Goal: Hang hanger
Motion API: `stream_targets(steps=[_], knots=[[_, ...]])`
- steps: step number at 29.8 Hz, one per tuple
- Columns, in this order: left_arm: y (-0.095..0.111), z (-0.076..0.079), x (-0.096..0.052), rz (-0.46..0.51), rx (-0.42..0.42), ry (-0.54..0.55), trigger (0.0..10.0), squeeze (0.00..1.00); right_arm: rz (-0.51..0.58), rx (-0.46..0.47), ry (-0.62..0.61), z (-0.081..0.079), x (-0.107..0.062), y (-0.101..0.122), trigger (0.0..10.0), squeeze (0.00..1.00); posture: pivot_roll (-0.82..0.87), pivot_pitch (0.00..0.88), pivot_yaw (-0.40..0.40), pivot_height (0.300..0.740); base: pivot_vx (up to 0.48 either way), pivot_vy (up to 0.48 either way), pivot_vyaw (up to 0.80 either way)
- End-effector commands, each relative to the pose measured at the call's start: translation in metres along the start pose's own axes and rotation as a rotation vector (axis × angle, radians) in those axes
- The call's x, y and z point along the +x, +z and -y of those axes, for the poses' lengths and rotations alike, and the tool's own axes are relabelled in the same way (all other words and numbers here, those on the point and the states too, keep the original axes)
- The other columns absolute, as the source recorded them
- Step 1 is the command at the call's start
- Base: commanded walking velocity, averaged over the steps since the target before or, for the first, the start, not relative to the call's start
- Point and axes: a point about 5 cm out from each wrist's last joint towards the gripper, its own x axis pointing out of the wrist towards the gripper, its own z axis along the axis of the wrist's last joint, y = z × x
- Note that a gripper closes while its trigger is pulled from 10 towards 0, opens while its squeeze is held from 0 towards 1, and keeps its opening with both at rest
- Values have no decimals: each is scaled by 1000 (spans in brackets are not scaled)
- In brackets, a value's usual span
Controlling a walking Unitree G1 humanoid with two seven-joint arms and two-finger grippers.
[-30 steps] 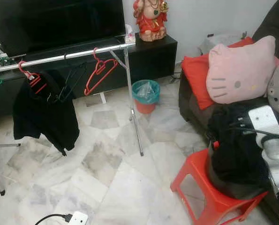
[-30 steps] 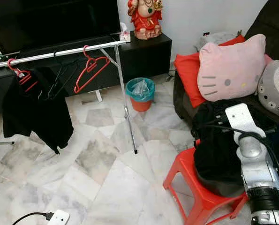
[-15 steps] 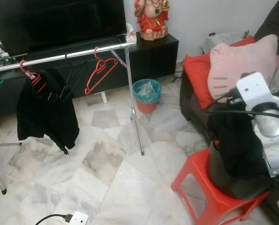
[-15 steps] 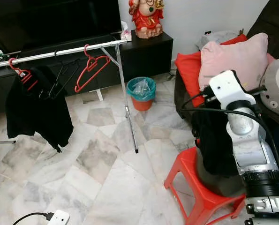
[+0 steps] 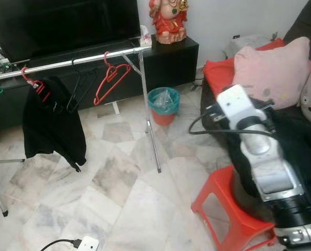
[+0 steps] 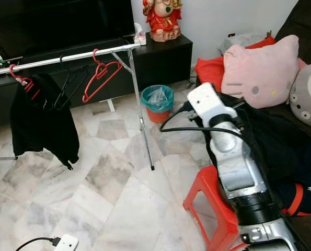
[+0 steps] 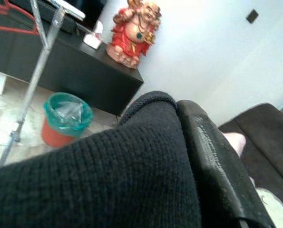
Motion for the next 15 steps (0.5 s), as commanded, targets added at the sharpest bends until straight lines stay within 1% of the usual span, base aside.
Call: stream_targets(steps=[1, 3, 4, 7, 8, 9, 10, 12, 13, 15], knots=[[-3, -3, -1, -5, -6, 1, 10000, 0, 81, 3, -1, -4, -3, 18, 0, 0, -78, 0, 114, 740, 0, 0, 0], [-3, -3, -1, -4, -7, 0, 10000, 0, 131, 29, 31, -14, -4, 29, 0, 0, -79, 0, 113, 740, 0, 0, 0], [-3, -3, -1, -4, -7, 0, 10000, 0, 144, 29, 41, -15, -4, 32, 0, 0, -78, 0, 112, 740, 0, 0, 0], [-2, -3, -1, -4, -9, -1, 10000, 0, 174, 72, 67, -22, -6, 38, 0, 0, -79, 0, 111, 740, 0, 0, 0], [-3, -3, -1, -4, -8, 0, 10000, 0, 227, 111, 109, -29, -9, 48, 0, 0, -80, 0, 111, 740, 0, 0, 0], [-3, -3, -1, -4, -8, 1, 10000, 0, 315, 190, 180, -40, -15, 65, 0, 0, -80, 0, 111, 740, 0, 0, 0], [-3, -3, -1, -4, -8, 1, 10000, 0, 343, 217, 204, -44, -17, 70, 0, 0, -80, 0, 111, 740, 0, 0, 0], [-3, -2, -1, -3, -8, 2, 10000, 0, 405, 223, 293, -55, -24, 79, 0, 0, -79, 0, 110, 740, 0, 0, 0], [-3, -2, -1, -2, -8, 3, 10000, 0, 416, 236, 335, -59, -27, 80, 0, 0, -78, 0, 108, 740, 0, 0, 0], [-3, -2, -1, -2, -8, 3, 10000, 0, 425, 244, 378, -63, -29, 79, 0, 0, -80, 0, 108, 740, 0, 0, 0]])
